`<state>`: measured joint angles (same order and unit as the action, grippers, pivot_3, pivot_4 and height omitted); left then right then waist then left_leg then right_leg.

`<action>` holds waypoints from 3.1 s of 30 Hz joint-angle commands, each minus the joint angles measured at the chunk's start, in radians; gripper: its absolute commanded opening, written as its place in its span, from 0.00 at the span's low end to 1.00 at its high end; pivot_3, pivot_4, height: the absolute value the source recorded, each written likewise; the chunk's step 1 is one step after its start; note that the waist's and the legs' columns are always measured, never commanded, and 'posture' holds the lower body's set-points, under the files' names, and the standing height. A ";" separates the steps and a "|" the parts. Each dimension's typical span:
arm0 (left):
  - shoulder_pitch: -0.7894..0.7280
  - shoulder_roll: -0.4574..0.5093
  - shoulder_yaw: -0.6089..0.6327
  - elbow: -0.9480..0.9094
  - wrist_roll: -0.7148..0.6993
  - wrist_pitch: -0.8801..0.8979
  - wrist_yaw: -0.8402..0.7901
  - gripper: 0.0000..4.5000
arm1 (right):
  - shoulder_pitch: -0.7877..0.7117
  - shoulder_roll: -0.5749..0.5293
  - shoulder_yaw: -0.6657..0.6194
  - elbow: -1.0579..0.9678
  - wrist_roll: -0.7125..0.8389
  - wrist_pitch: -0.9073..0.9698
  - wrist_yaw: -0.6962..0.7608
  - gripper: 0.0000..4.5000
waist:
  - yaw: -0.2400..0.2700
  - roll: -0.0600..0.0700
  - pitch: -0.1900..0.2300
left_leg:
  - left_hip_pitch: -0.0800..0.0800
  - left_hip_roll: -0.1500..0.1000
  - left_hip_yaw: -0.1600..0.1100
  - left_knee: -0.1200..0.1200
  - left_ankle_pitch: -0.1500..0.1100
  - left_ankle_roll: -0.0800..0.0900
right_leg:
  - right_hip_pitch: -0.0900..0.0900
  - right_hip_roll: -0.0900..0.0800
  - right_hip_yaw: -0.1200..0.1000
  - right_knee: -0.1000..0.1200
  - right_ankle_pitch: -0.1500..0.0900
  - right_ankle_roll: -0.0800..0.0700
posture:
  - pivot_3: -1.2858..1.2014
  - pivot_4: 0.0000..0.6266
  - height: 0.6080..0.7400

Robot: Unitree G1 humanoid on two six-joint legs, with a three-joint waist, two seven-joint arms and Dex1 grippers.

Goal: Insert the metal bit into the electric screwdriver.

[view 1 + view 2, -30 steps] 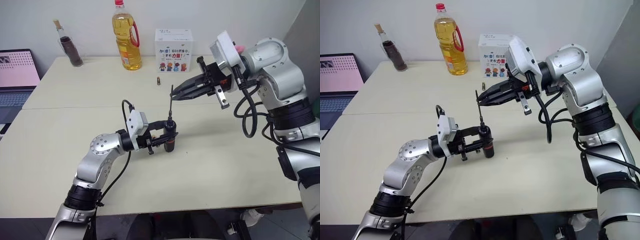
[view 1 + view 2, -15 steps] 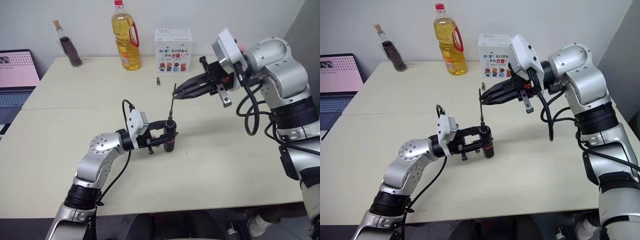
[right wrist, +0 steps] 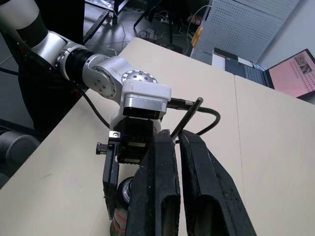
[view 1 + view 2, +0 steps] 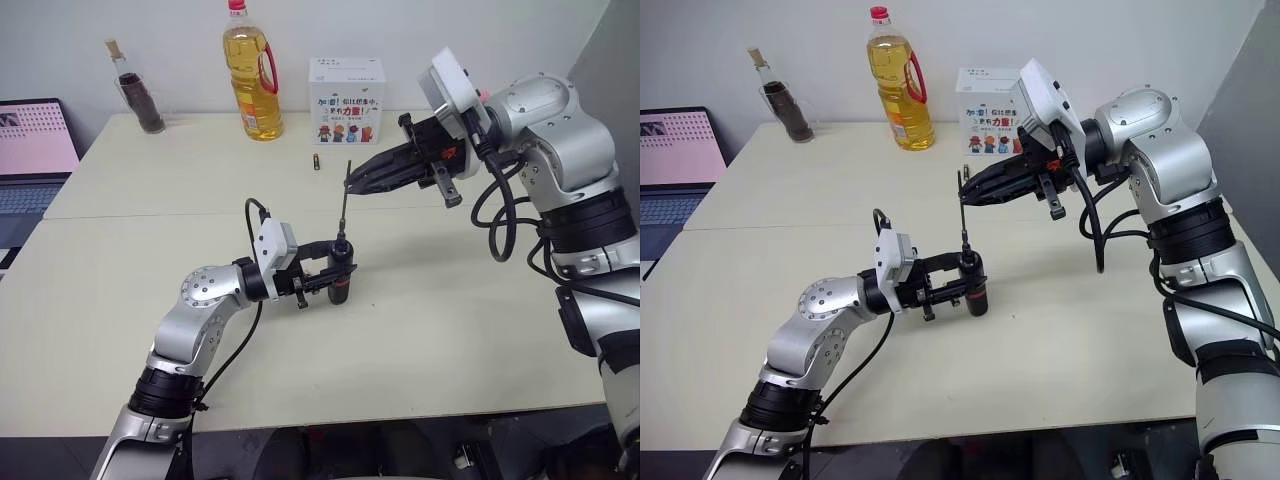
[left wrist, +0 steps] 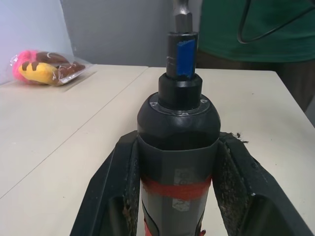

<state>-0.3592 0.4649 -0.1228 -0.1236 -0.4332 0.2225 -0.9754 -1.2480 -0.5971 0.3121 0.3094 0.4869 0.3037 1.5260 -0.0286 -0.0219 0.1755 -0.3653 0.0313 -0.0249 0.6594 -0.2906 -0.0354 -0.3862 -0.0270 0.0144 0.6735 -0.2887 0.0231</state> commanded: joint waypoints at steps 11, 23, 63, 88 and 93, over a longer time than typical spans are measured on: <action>0.054 0.011 -0.109 0.019 0.022 0.052 -0.081 0.37 | 0.041 -0.076 0.048 -0.057 -0.033 -0.189 0.088 0.01 | 0.000 0.000 0.000 | 0.000 0.000 0.000 0.000 0.000 0.000 | 0.000 0.000 0.000 0.000 0.000 0.000 | 0.52 0.24 1.00; 0.054 0.022 -0.121 0.018 0.030 0.051 -0.089 0.37 | -0.008 -0.033 0.027 -0.001 -0.017 -0.032 0.064 0.01 | 0.000 0.001 -0.001 | 0.000 0.000 0.000 0.000 0.000 0.000 | 0.001 0.000 0.000 0.000 0.000 0.000 | 0.52 0.24 1.00; 0.004 0.014 -0.149 0.075 0.101 0.112 -0.046 0.37 | 0.057 -0.036 -0.064 -0.144 -0.059 0.228 -0.027 0.01 | 0.001 0.005 -0.005 | 0.001 -0.001 0.000 0.000 0.000 0.000 | 0.002 -0.001 0.000 0.000 0.000 0.000 | 0.52 0.24 1.00; -0.003 0.011 -0.148 0.084 0.101 0.112 -0.047 0.37 | 0.038 -0.052 -0.075 -0.115 -0.061 0.282 -0.002 0.01 | 0.001 0.005 -0.005 | 0.000 -0.002 0.000 0.000 0.000 0.000 | 0.001 0.003 0.000 0.000 0.000 0.000 | 0.52 0.24 1.00; -0.005 0.012 -0.149 0.086 0.098 0.114 -0.046 0.37 | 0.038 -0.051 -0.081 -0.118 -0.067 0.285 -0.001 0.01 | 0.001 0.005 -0.005 | 0.000 -0.001 0.000 0.000 0.000 0.000 | 0.001 0.003 0.000 -0.001 0.000 0.000 | 0.52 0.24 1.00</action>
<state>-0.4221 0.4666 -0.1816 -0.1114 -0.3831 0.2594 -0.9936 -1.1974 -0.6375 0.2583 0.2091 0.4155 0.5882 1.5111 -0.0276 -0.0167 0.1709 -0.3651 0.0302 -0.0250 0.6591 -0.2907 -0.0352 -0.3853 -0.0241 0.0144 0.6726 -0.2889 0.0233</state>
